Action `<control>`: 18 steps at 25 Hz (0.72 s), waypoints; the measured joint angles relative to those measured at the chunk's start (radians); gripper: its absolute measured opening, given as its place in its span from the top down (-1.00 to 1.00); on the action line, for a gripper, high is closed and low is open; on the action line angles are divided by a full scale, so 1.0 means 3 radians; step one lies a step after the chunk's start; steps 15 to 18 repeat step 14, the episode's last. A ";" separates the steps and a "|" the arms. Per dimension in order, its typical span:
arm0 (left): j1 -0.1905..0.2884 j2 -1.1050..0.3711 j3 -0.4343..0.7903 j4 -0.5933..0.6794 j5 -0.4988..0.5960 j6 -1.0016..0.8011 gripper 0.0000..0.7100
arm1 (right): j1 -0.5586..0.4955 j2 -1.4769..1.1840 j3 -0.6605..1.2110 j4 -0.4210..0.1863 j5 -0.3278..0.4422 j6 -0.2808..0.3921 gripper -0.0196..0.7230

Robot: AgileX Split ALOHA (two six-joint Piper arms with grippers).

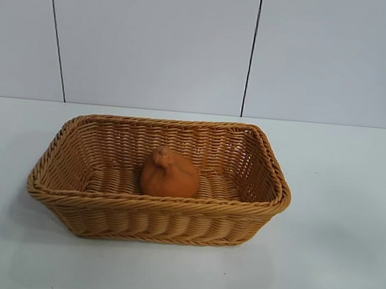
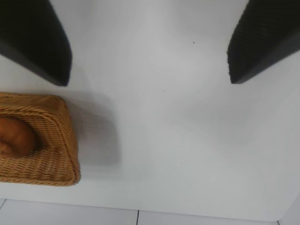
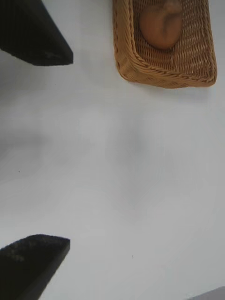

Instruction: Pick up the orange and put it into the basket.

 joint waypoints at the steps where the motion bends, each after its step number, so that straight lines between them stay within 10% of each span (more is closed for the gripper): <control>1: 0.0000 0.0000 0.0000 0.0000 0.0000 0.0000 -0.81 | -0.0001 -0.0114 0.0000 0.0000 0.0000 0.0000 -0.87; 18: 0.0000 0.0000 0.0000 0.0000 0.0000 0.0000 -0.81 | -0.0001 -0.0519 0.0000 0.0038 0.0016 0.0000 -0.87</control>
